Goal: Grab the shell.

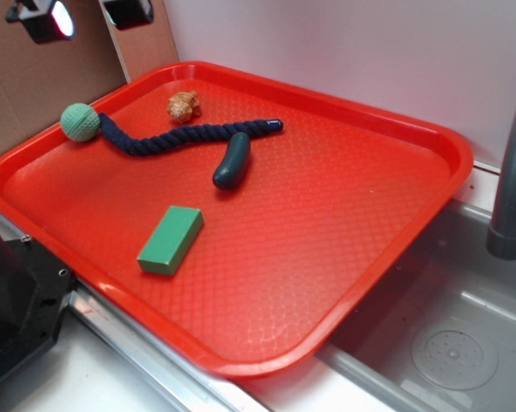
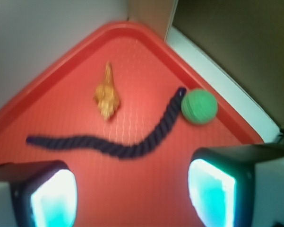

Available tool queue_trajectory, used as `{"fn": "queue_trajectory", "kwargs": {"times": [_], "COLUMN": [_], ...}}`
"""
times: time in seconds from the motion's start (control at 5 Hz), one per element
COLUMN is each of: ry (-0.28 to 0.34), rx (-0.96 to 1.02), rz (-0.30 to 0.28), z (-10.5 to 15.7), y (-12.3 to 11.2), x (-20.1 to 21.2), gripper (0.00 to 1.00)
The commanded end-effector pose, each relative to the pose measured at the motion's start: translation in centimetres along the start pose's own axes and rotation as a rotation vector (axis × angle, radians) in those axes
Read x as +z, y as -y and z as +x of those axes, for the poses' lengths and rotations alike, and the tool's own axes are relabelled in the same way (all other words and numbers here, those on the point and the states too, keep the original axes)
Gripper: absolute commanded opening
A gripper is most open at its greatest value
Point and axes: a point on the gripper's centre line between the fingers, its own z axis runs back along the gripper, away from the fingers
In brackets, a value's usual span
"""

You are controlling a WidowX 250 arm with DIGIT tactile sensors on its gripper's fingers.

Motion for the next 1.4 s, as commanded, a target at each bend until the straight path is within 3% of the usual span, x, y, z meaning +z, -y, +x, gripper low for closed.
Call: {"fn": "queue_trajectory", "kwargs": {"times": [0.0,0.4,0.8,1.0,1.2], "ry": [0.004,-0.005,-0.067,-0.077,-0.095], "rx": [-0.005,-0.016,-0.100,-0.092,-0.076], "rz": [-0.020,0.005,-0.025,-0.020,-0.034], "z": [2.4,4.0,5.0,5.0,5.1], "y": [0.7,2.5,4.1,3.9,3.7], "x": [-4.5,-9.3,-13.1,-13.2,-12.4], "gripper": [1.00,1.00,1.00,0.00,0.00]}}
